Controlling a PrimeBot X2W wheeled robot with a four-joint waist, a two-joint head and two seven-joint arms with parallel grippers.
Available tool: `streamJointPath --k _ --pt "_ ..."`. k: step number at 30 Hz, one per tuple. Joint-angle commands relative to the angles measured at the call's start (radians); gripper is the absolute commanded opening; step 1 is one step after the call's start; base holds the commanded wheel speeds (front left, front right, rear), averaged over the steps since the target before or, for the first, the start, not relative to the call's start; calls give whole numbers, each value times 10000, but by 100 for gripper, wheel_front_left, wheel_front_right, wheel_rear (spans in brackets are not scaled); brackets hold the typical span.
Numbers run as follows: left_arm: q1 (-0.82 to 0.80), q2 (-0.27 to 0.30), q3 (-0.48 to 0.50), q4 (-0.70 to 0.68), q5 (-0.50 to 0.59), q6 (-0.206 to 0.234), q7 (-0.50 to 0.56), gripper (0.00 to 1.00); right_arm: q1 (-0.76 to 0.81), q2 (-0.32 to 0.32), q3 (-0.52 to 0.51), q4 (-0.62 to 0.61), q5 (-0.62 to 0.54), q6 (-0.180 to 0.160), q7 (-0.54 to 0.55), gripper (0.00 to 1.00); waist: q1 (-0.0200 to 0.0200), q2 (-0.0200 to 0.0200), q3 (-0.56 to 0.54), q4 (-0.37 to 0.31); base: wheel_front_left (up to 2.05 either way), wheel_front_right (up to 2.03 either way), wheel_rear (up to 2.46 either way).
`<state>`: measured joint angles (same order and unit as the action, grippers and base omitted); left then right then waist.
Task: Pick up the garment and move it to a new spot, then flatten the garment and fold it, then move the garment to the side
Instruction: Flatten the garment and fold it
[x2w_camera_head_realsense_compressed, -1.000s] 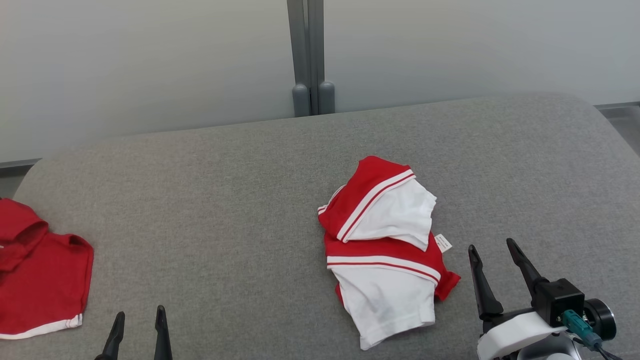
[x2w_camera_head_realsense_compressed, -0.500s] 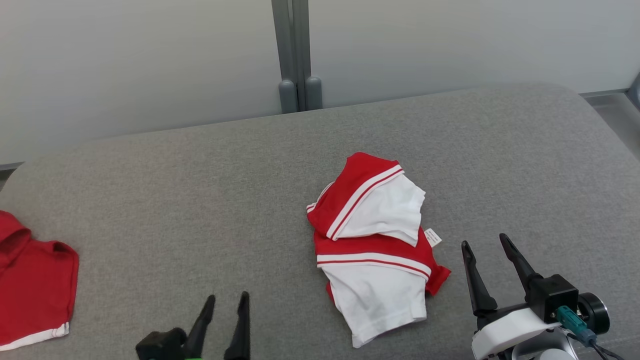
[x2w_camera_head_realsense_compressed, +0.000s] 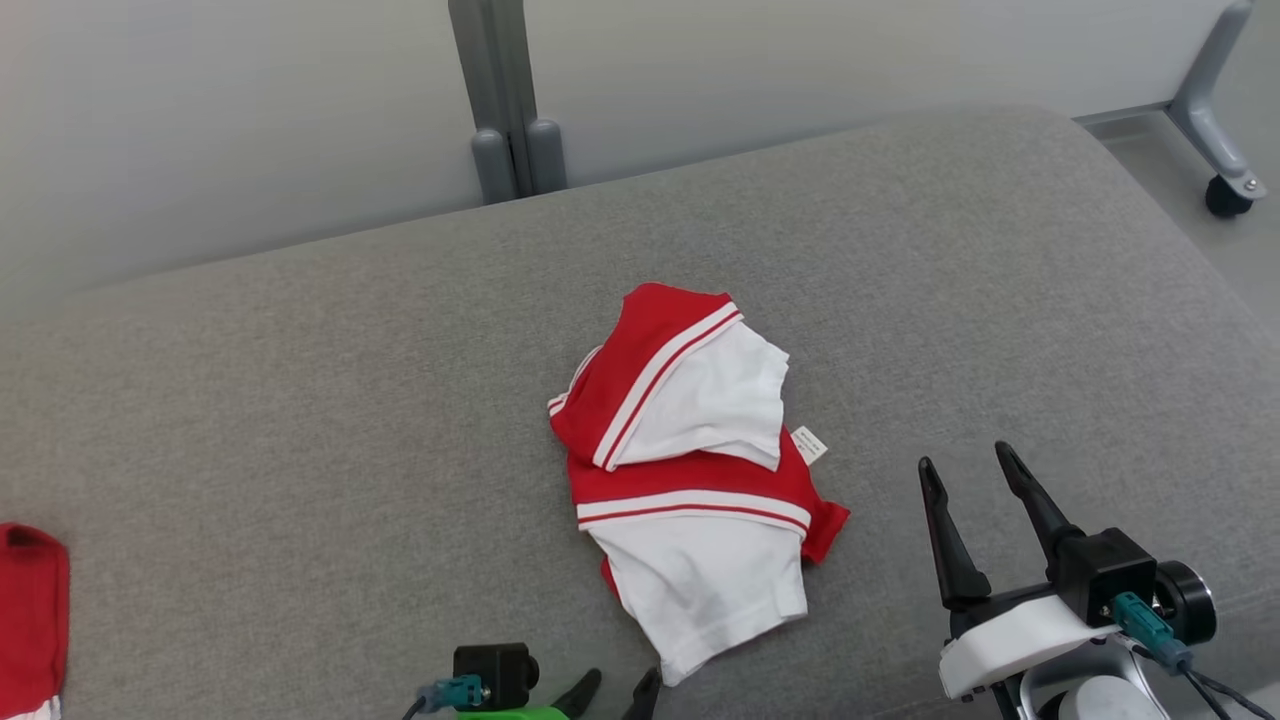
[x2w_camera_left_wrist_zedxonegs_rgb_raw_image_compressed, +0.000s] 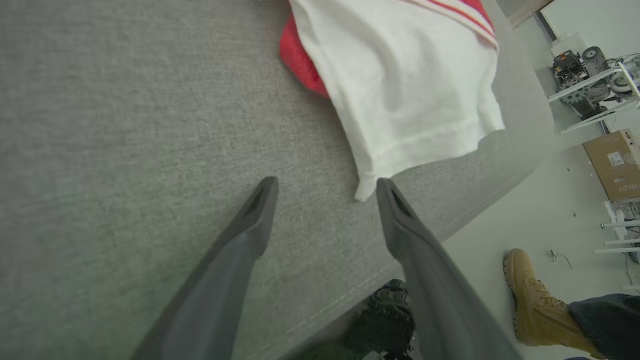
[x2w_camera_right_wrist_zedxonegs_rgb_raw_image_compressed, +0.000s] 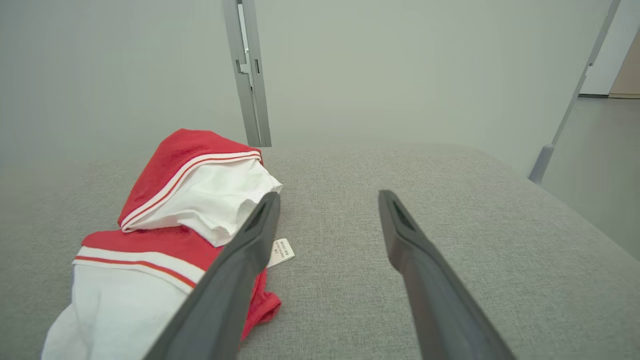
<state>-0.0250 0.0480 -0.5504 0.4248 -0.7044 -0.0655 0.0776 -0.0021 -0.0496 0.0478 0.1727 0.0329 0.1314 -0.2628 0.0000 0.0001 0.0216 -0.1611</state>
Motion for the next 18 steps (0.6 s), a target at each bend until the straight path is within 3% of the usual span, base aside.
streamJointPath --k 1,10,11,12,13,14,15,18 --pt "-263 56 -105 115 -274 58 -87 100 -64 -18 -49 -40 -8 -14 -31 100 0 -1 289 -284 0 0 0" --pt "-951 60 -791 990 -1051 249 -427 100 -189 -15 -32 -87 85 -14 -31 100 0 -1 560 -511 0 0 0" --pt "-1013 60 -883 1084 -1231 229 -427 91 -197 -16 -30 -84 101 -14 -31 100 0 -1 577 -519 0 0 0" --pt "-1080 60 -959 1152 -1327 217 -451 71 -205 -16 -25 -80 117 -14 -31 100 0 -1 587 -523 0 0 0" --pt "-1151 60 -1073 1241 -1431 186 -477 33 -222 -16 -17 -69 132 -14 -31 100 0 -1 594 -525 0 0 0" --pt "-1201 60 -1154 1316 -1502 163 -508 11 -232 -16 -17 -58 145 -14 -31 100 0 -1 595 -522 0 0 0" --pt "-1267 56 -1256 1368 -1556 123 -598 0 -233 -16 -26 -43 149 -14 -31 100 0 -1 590 -510 0 0 0" --pt "-1484 54 -1553 1492 -1611 -60 -768 0 -237 -15 -39 -2 156 -14 -31 100 0 -1 547 -473 0 0 0"
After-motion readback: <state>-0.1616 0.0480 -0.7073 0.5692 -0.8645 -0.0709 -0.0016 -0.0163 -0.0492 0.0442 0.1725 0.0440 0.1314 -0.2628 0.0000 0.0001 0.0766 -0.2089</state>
